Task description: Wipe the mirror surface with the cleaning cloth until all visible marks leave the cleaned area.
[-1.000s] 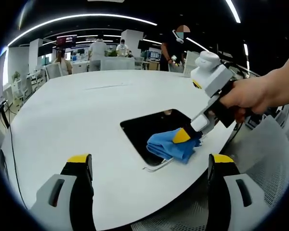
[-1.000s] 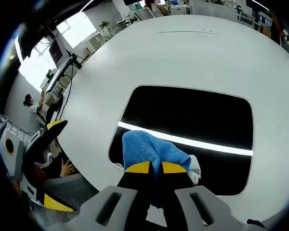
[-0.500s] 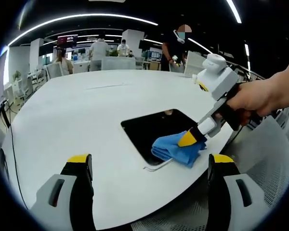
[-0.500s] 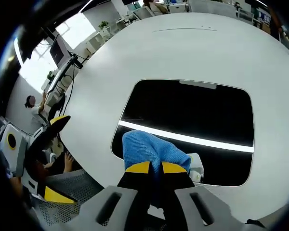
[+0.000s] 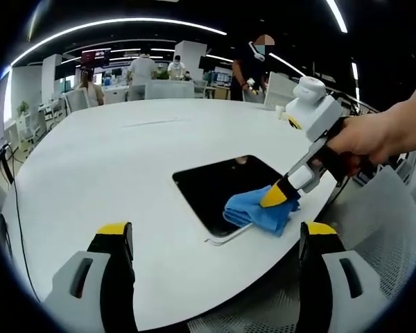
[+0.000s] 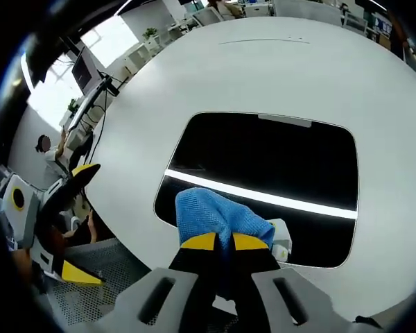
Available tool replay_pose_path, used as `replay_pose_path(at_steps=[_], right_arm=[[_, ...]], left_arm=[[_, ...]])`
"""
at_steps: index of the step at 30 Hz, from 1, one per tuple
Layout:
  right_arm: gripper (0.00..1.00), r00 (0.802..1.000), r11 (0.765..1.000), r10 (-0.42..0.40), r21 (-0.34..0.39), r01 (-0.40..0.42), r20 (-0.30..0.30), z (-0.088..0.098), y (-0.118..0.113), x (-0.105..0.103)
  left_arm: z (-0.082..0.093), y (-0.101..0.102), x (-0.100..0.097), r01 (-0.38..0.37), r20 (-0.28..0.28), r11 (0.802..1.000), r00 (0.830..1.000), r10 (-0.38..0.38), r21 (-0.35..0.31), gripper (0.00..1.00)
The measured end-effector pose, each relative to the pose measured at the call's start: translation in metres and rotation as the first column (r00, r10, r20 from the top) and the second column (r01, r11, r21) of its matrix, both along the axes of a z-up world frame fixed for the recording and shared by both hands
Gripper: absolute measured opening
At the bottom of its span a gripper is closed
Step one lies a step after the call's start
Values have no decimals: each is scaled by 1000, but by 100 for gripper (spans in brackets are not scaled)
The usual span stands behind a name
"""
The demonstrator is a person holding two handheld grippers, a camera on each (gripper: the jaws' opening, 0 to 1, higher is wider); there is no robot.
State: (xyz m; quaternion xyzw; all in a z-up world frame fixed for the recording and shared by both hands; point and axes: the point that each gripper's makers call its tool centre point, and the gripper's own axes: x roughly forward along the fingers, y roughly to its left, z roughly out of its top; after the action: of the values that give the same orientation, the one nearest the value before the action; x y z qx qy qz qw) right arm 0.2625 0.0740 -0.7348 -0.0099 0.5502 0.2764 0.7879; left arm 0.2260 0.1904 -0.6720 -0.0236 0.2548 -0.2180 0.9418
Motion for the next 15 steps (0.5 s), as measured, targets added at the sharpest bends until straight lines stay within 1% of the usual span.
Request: replay_pose_path(at_steps=[9, 15], right_arm=[[1, 1000, 1000, -2, -18, 2, 2, -1, -12, 4], [1, 1000, 999, 14, -37, -14, 8, -1, -16, 6]], left_arm=[[-1, -1, -1, 7, -7, 1000, 1000, -7, 4, 99], [-2, 0, -1, 4, -10, 1000, 1000, -4, 3, 99]])
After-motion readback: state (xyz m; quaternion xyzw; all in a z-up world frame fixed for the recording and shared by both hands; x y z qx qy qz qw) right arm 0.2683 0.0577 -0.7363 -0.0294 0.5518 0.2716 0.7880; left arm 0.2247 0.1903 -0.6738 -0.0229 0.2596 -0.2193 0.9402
